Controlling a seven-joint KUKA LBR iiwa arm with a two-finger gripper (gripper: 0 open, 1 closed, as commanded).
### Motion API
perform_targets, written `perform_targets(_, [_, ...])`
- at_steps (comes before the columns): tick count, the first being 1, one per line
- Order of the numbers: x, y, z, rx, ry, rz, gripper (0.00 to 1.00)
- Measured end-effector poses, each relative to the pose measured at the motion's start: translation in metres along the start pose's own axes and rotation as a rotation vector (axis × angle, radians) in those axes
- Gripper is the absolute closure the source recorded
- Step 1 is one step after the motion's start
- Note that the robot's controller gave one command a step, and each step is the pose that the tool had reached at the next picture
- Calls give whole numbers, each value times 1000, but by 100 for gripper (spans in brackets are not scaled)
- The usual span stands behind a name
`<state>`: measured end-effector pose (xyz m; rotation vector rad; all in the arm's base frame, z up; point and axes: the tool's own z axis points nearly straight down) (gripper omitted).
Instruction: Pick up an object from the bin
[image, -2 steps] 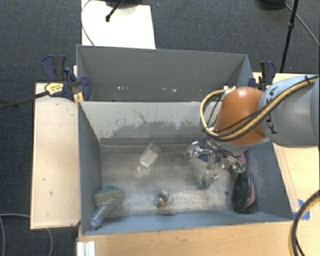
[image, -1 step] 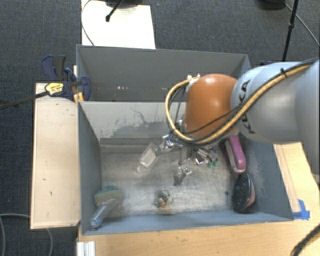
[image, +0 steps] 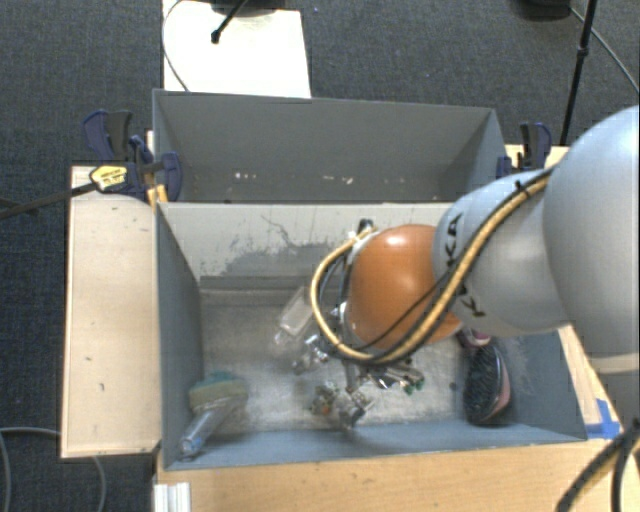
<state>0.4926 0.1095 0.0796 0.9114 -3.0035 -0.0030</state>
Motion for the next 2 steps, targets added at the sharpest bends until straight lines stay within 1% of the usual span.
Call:
perform_targets(1, [-1,-1,-2,3,-5,-3,100])
perform_targets(2, [-8,-16,-143,7,-13,-35,100])
